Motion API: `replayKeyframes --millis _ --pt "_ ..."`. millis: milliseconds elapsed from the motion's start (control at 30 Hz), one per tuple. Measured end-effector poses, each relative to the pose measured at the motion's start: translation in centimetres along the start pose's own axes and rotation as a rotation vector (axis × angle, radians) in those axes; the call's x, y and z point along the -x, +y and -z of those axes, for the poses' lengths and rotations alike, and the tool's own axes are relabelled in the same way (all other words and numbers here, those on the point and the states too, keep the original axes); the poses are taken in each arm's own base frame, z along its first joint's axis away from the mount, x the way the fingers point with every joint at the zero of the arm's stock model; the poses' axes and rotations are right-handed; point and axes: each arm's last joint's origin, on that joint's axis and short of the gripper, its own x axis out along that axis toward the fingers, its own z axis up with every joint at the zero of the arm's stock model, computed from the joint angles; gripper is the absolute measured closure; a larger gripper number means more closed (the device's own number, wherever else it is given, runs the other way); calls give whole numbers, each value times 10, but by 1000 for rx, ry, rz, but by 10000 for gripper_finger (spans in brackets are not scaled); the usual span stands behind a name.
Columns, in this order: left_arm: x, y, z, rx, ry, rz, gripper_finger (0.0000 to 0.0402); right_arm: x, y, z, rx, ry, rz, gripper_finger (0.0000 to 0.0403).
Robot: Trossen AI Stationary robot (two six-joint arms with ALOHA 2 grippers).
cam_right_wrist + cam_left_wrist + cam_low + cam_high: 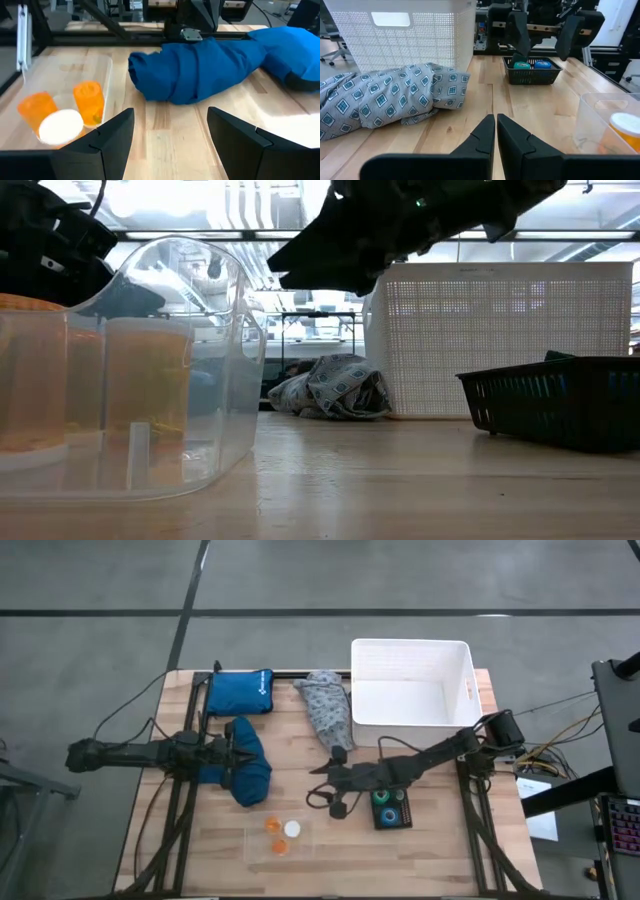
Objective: Pick & place medical supplies in basket/bin
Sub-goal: Put the gray patient gown into the white bin
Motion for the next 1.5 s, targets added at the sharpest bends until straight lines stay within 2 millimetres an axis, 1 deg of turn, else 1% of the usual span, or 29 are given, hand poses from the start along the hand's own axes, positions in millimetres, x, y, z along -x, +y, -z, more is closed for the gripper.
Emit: replayKeyframes --millis 67,133,233,367,433,500,567,667,833,967,1067,1200,1300,1367,1500 --pt "0 0 0 0 0 0 376 -1 2 -7 -13 -11 -6 156" --pt "0 0 0 0 0 0 376 3 2 -21 -6 9 -5 156" --pt "0 0 0 0 0 0 376 9 -6 -58 -2 109 32 156" --pt "0 0 0 0 0 0 376 19 -30 -107 -23 288 123 156" --pt "0 0 0 0 0 0 376 23 -45 -130 -28 338 166 156" --pt "0 0 0 0 0 0 376 25 -63 -147 -42 381 208 152" --pt "0 0 0 0 0 0 376 26 -80 -158 -69 415 241 144" --pt "0 0 0 -1 0 0 376 17 -102 -165 -96 414 285 125" --pt "0 0 0 -1 0 0 376 -3 -136 -170 -43 431 375 81" --pt "0 0 0 -4 0 0 376 -17 -168 -171 -134 464 492 47" --pt "0 0 0 -4 0 0 376 -27 -187 -164 -198 540 553 32" --pt "0 0 0 -4 0 0 376 -48 -200 -149 -257 625 590 28" --pt "0 0 0 -4 0 0 376 -64 -207 -140 -273 609 604 28" --pt "0 0 0 -3 0 0 376 -69 -209 -135 -275 614 611 28" --pt "0 0 0 -3 0 0 376 -71 -212 -132 -275 631 616 28"
